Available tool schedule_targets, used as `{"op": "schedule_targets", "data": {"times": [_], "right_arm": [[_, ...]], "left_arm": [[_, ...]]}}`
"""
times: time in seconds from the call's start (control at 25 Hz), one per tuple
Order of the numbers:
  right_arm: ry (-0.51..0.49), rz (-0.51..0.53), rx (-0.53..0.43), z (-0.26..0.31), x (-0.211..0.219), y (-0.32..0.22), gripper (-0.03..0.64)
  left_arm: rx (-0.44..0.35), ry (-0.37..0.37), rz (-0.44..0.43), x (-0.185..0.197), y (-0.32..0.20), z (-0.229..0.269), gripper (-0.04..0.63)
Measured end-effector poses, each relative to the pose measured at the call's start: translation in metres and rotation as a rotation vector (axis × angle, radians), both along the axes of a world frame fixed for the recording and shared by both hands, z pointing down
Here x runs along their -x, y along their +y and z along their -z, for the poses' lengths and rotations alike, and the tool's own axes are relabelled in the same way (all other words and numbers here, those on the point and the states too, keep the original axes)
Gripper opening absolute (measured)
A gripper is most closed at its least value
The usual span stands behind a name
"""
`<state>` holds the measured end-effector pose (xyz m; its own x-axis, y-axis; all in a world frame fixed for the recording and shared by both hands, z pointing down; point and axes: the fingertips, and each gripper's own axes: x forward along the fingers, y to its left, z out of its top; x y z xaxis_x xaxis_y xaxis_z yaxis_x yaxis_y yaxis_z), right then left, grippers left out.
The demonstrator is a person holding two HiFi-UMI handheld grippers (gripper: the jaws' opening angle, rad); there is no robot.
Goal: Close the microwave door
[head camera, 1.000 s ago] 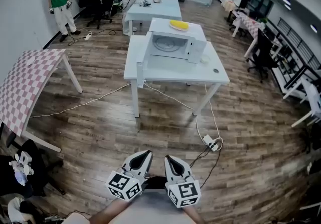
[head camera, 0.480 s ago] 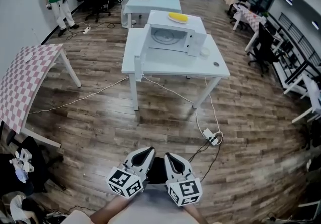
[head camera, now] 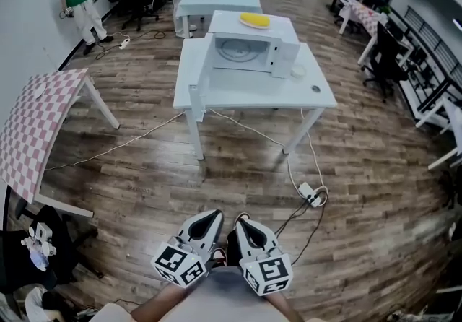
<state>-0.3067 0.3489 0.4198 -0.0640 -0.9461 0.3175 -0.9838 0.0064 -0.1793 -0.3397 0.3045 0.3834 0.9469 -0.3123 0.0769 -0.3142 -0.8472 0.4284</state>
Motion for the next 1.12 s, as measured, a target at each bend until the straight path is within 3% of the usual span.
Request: {"op": "schedule_targets", "data": {"times": [0.24, 1.12], "right_arm": [[-0.027, -0.014, 0.013, -0.005, -0.037, -0.023, 0.023], [-0.044, 0.069, -0.047, 0.021, -0.130, -0.124, 0.023]], "left_arm": [[-0.013, 0.000, -0.026, -0.036, -0.023, 0.002, 0.018], [0.009, -0.040, 0.023, -0.126, -0.107, 0.004, 0.018]]}}
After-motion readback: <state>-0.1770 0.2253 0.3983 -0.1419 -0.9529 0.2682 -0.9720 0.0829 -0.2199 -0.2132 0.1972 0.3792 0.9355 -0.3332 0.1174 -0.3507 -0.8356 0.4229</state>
